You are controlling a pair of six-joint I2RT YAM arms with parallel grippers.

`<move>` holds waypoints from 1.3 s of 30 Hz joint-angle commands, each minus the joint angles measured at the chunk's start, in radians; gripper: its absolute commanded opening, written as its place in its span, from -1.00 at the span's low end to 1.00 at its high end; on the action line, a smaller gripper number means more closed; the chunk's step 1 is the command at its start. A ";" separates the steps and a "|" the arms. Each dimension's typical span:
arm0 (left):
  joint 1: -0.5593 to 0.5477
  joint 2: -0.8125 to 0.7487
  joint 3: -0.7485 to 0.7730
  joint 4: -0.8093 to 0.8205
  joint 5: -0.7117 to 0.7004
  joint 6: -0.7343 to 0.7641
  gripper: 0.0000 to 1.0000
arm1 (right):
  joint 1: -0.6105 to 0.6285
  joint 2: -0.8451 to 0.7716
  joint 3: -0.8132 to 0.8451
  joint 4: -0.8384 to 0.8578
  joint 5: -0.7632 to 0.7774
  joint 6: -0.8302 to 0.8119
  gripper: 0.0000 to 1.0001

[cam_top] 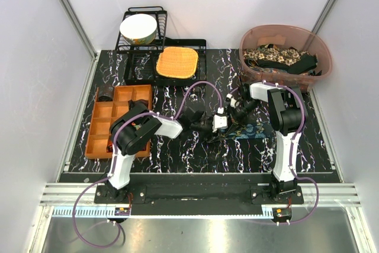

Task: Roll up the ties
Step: Roll the tie at the center of the board.

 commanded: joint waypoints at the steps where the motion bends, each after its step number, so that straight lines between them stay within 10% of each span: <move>1: -0.008 0.007 -0.003 -0.120 -0.046 0.063 -0.11 | 0.011 0.049 -0.015 0.089 0.187 -0.058 -1.00; 6: 0.009 -0.005 0.005 -0.225 -0.061 0.064 -0.51 | 0.013 0.028 -0.001 0.045 0.123 -0.082 -1.00; 12: 0.046 0.004 0.003 -0.341 -0.031 0.065 -0.81 | -0.036 -0.101 0.036 -0.004 -0.035 -0.142 -0.44; 26: 0.064 -0.027 0.011 -0.482 0.046 0.151 -0.85 | -0.069 -0.066 -0.044 0.074 0.101 -0.145 -0.49; 39: 0.107 -0.123 0.010 -0.383 0.011 -0.125 -0.59 | -0.055 -0.040 -0.034 0.081 0.167 -0.084 -0.59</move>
